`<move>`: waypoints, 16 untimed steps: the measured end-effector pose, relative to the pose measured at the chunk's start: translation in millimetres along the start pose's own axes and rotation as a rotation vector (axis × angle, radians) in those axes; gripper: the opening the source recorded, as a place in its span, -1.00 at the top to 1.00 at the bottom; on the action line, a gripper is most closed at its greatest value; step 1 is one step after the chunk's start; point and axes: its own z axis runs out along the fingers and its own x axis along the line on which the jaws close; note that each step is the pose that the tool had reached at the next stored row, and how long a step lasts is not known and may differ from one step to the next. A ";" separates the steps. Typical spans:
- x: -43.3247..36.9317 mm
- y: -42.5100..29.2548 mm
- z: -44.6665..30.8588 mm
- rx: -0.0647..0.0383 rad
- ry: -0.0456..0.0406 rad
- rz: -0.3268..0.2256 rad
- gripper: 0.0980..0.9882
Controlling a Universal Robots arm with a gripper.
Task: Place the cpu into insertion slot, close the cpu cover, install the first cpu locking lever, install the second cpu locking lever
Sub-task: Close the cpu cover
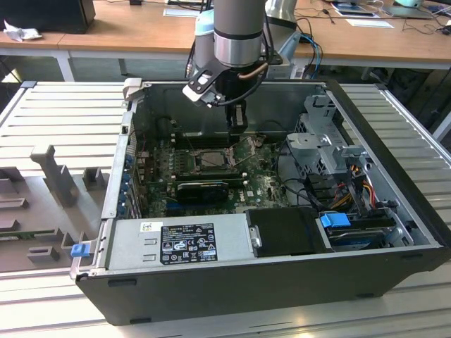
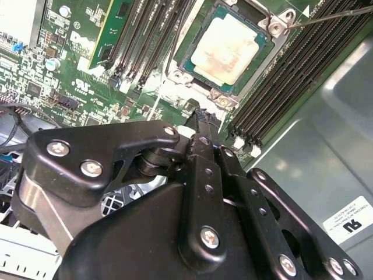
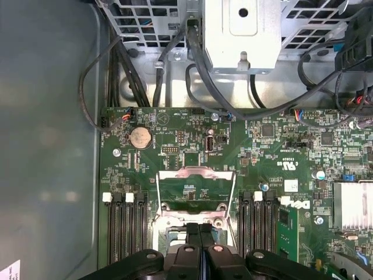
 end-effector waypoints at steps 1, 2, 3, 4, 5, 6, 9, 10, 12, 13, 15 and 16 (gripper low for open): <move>0.0 0.4 0.0 0.000 0.0000 0.000 0.98; 0.0 1.1 0.1 0.000 0.0000 0.000 0.98; 0.0 1.8 0.1 0.000 0.0000 0.000 0.98; 0.0 3.0 0.2 0.000 0.0000 0.000 0.98; 0.0 4.4 0.2 0.000 0.0000 0.000 0.98; 0.0 4.8 0.3 0.000 0.0000 0.000 0.98; 0.0 7.6 0.4 0.000 -0.0001 0.000 0.98; 0.0 8.0 0.4 0.000 -0.0001 0.000 0.98; 0.0 8.8 0.5 0.000 0.0000 0.000 0.98; 0.0 9.2 0.5 0.000 -0.0001 0.000 0.98; 0.0 10.1 0.6 0.000 0.0000 0.000 0.98; 0.0 10.6 0.6 0.000 -0.0001 0.000 0.98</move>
